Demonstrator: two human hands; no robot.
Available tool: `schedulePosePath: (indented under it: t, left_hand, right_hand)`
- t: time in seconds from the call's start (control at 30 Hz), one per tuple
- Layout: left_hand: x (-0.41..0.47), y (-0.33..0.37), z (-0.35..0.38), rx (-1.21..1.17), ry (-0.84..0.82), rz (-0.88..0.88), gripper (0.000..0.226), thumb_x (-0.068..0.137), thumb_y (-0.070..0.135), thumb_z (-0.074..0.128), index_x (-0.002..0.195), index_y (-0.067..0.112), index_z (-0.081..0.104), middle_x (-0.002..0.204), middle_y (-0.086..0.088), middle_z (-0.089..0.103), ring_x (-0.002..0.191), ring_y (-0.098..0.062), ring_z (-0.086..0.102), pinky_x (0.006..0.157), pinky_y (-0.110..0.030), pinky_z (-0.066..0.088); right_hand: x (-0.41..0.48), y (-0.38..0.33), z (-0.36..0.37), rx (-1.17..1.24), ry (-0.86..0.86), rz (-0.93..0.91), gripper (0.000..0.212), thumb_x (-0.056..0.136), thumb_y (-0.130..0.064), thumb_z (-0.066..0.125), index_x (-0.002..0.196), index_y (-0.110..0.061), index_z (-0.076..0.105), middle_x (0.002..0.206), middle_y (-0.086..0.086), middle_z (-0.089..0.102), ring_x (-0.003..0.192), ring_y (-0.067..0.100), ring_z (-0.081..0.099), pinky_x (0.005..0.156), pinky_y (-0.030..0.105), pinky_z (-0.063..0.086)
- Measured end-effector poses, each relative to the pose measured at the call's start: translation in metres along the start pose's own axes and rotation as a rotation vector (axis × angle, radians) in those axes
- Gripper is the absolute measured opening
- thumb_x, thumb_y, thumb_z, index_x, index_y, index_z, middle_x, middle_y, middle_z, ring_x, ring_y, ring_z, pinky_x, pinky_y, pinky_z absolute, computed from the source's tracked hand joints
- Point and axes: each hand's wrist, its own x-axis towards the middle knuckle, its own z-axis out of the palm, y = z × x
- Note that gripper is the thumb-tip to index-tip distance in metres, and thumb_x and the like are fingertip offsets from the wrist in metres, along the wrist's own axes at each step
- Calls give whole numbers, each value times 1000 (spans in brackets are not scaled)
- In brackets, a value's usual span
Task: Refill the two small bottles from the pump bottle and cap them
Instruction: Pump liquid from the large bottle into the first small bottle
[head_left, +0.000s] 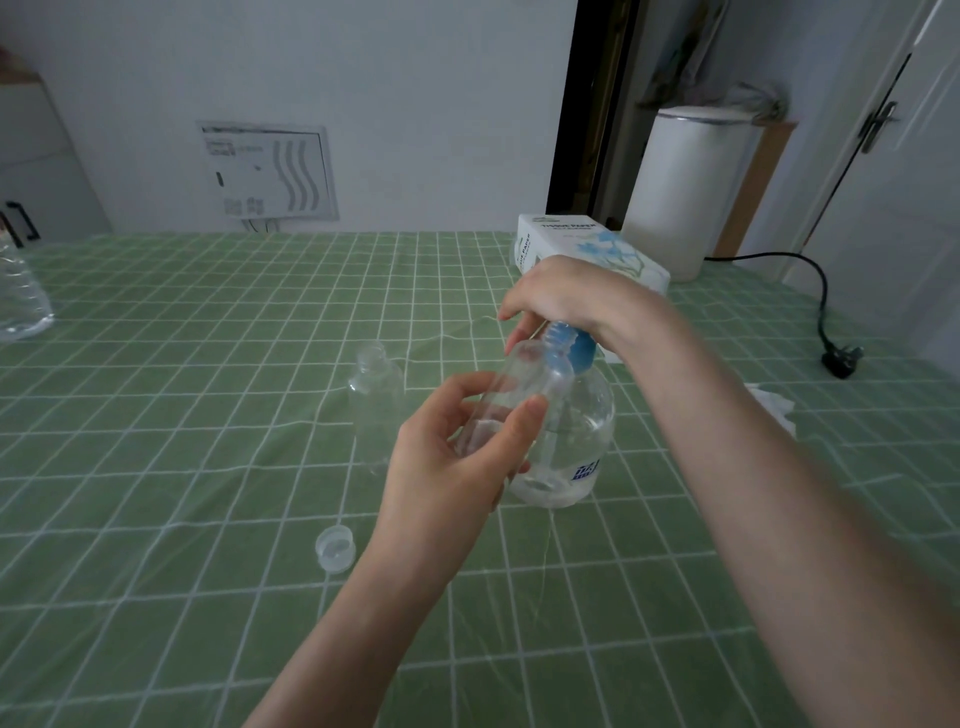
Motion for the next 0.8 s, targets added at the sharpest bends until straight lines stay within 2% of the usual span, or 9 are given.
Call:
schedulePosePath:
  t: [0.23,0.3,0.4,0.53,0.8]
  left_hand:
    - [1,2,-1,13,-13,24,34,65,44,66,93,26,66,74,9,70,58,-6,66,45,-12,42]
    - [1,2,-1,15,-16,27,34,65,45,66,93,26,66,75,8,70,59,-6,65,45,-12,42]
    - [1,2,1,16,-19,21,35,64,45,66,93,25,66,74,8,70,58,-6,65,45,-12,42]
    - [0,0,-1,29,-5,20,35,63,46,66,91,24,66,72,8,69,57,-8,65,43,-14,41]
    - [0,-2,0,9,7,3,34,61,46,67,88,25,67,72,7,70,57,-9,65,41,-14,40]
  right_hand:
    - [-3,-9,-10,9,7,-58,34,91,-24,57,120,-8,61,111,15,72,105,34,69,97,50,52]
    - [-1,-7,-9,28,-10,-52,33,91,-22,57,120,-7,60,107,15,74,95,30,70,94,46,54]
    - [-3,-4,-8,82,-40,-32,30,91,-19,56,119,-7,60,99,13,76,78,25,69,79,36,53]
    - [-3,0,-2,42,-35,-20,33,91,-23,58,121,-8,62,119,17,67,107,34,66,96,47,53]
    - [-1,1,-1,40,-30,-24,38,89,-22,59,123,-5,59,117,18,68,107,35,66,98,47,52]
